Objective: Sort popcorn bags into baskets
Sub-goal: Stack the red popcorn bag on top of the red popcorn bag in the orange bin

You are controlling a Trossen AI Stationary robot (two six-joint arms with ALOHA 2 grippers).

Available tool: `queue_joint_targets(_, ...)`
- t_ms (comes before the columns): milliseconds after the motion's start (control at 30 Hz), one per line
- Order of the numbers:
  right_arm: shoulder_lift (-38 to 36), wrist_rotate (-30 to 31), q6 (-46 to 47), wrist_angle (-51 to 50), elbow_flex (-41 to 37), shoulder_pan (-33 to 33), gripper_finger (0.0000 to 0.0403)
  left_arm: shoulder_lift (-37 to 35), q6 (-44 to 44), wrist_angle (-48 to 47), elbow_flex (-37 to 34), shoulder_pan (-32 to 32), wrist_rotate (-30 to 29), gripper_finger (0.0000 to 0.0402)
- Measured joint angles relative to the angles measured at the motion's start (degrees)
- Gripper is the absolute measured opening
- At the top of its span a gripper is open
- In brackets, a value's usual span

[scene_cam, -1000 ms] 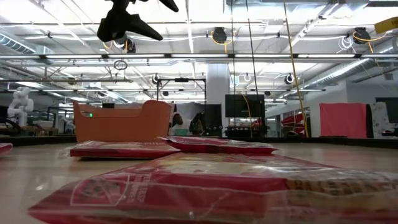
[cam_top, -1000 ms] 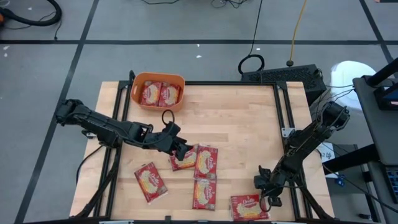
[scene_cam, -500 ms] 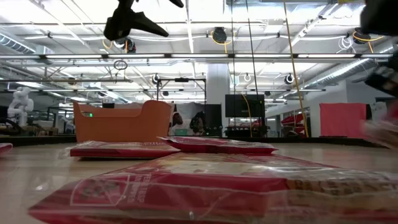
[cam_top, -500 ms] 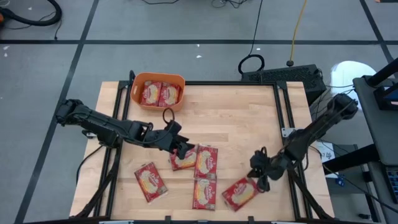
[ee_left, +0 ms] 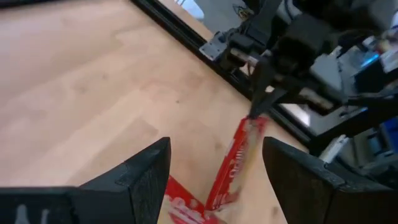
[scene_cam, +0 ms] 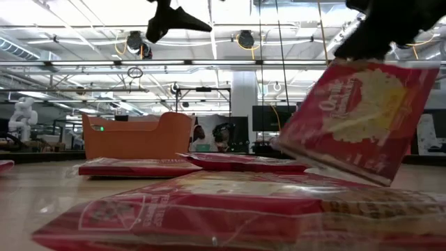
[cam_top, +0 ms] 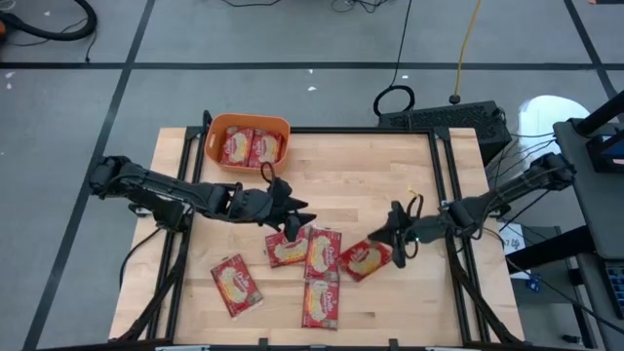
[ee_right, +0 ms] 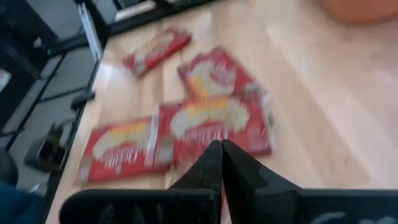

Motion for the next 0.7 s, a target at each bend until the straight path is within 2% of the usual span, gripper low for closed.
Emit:
queue_joint_targets(133,-0.03,-0.57,-5.05,2.65,1.38,-3.52,0.0,1.8,4.67,4.2,0.14,1.67,2.29,0.0257)
queue_joint_targets(200,-0.05,-3.11,-8.85,3.79,1.99,-5.2,0.0,3.4,5.84,6.72,-0.04,2.53,4.65,0.0257)
queue_joint_targets(267,-0.05,-5.77,-8.23,3.45,2.23,-6.67,0.0,4.8,5.85,9.49,0.15,3.38,6.83,0.0257)
queue_joint_targets(367,-0.16,-8.84,-0.82,2.0,2.29,-8.01,0.0,7.06,5.19,12.29,0.19,4.09,8.44,0.0257)
queue_joint_targets(433,-0.16,-10.65,5.76,-0.85,2.29,-8.07,0.0,7.38,4.4,10.93,-0.09,4.22,8.75,0.0257)
queue_joint_targets(600,-0.07,-16.99,22.31,-14.41,2.27,-7.16,0.0,8.62,2.62,11.86,-0.07,3.94,8.8,0.0257)
queue_joint_targets(700,-0.07,-21.07,26.33,-21.64,2.26,-4.91,0.0009,8.46,2.12,12.36,0.01,3.65,8.85,0.0257)
